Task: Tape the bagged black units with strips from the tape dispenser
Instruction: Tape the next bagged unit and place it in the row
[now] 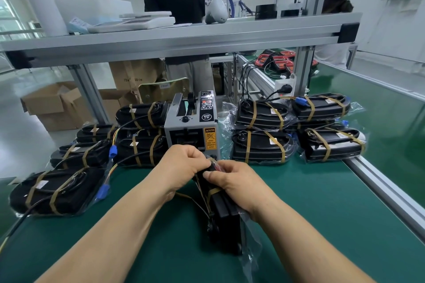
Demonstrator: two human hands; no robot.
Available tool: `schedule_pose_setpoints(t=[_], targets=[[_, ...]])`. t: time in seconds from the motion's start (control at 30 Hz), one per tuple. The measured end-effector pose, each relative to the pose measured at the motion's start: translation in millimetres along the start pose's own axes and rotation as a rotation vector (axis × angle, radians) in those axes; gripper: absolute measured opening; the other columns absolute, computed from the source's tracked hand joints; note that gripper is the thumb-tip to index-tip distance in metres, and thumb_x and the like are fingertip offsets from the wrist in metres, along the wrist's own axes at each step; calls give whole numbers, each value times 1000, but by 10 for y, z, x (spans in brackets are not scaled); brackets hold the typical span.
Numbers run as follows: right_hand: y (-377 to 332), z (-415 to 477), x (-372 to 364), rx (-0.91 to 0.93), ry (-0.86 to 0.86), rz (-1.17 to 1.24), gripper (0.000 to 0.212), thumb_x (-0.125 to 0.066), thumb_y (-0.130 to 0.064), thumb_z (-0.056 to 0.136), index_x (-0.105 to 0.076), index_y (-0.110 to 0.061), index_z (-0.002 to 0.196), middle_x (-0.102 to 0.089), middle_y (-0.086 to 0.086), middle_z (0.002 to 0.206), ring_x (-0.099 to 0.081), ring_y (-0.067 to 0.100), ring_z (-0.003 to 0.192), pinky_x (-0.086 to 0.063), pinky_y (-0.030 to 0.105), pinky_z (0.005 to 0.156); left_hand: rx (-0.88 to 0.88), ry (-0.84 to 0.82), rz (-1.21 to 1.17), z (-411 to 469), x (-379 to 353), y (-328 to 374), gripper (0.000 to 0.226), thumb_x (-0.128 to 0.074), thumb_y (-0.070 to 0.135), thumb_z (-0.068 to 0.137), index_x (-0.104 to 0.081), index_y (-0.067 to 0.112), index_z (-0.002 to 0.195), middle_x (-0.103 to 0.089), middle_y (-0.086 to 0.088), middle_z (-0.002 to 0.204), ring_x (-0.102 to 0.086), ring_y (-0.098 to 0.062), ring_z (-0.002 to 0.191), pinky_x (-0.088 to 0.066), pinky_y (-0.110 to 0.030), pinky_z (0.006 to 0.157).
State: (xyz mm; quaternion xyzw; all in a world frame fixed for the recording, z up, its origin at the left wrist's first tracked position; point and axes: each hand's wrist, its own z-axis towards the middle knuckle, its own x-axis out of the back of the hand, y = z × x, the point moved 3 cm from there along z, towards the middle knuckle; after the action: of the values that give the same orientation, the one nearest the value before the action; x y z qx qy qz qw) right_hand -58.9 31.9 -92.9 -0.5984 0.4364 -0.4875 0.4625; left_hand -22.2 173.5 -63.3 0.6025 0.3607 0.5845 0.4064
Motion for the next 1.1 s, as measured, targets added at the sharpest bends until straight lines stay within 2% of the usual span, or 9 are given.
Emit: schedule_pose_setpoints(t=[0.07, 0.13, 0.3, 0.37, 0.5, 0.63, 0.77, 0.9, 1.1], targets=[[-1, -3, 8, 0, 1, -3, 36, -68, -41, 74, -72, -14, 98, -74, 17, 101, -69, 40, 99, -55, 57, 89, -20, 61, 24, -14, -19, -21, 11, -73, 13, 80, -65, 14, 74, -59, 8, 59, -52, -5, 56, -40, -13, 50], [4, -4, 16, -1, -3, -15, 31, -69, -40, 78, -72, -17, 98, -75, 15, 99, -71, 37, 97, -56, 56, 89, -14, 120, 54, -25, -27, -36, 13, -74, 19, 81, -63, 17, 86, -58, 5, 67, -50, -8, 61, -39, -18, 54], [-2, -9, 17, 3, 1, -32, 30, -69, -41, 78, -72, -17, 96, -75, 15, 98, -70, 37, 97, -56, 56, 89, -19, 111, 42, -21, -29, -31, 15, -74, 25, 83, -63, 16, 87, -62, 0, 76, -54, -12, 69, -43, -25, 63], [-9, -8, 10, 6, 1, -30, 32, -68, -42, 76, -72, -17, 96, -74, 15, 99, -70, 38, 98, -56, 57, 89, -10, 69, 50, -26, -18, -40, 20, -76, 29, 81, -63, 16, 89, -59, 4, 72, -52, -8, 64, -40, -22, 58], [-14, 2, -9, 5, -15, -26, 38, -67, -45, 72, -72, -18, 99, -75, 14, 100, -69, 37, 100, -55, 56, 90, 50, -55, 45, -27, 36, -53, 31, -81, 34, 77, -61, 17, 95, -53, 6, 68, -42, 1, 39, -31, -14, 39], [-6, 8, -16, -4, -19, -17, 46, -68, -48, 67, -72, -17, 100, -75, 13, 101, -71, 34, 98, -55, 56, 91, 140, -156, -92, 9, 84, -110, 25, -79, 25, 81, -59, 14, 90, -48, 3, 60, -33, -7, 40, -26, -20, 41], [2, 15, 0, -2, -9, -17, 48, -68, -49, 66, -72, -16, 100, -75, 14, 100, -71, 35, 97, -55, 57, 91, 196, -204, -230, 19, 59, -174, 16, -73, 17, 87, -58, 17, 81, -42, 7, 52, -34, -6, 41, -34, -20, 42], [6, 20, 0, 6, -10, 1, 42, -69, -46, 69, -73, -18, 100, -76, 12, 99, -71, 35, 98, -55, 56, 91, 227, -168, -313, -15, 6, -192, 16, -67, 13, 91, -59, 19, 78, -48, 6, 58, -39, -4, 42, -44, -21, 50], [-25, -6, -23, 1, -26, 29, 47, -70, -48, 66, -73, -18, 102, -76, 15, 100, -71, 39, 98, -54, 60, 91, 241, -114, -333, -66, -10, -187, 10, -70, 17, 90, -61, 20, 85, -52, 5, 65, -43, -3, 43, -46, -22, 51]])
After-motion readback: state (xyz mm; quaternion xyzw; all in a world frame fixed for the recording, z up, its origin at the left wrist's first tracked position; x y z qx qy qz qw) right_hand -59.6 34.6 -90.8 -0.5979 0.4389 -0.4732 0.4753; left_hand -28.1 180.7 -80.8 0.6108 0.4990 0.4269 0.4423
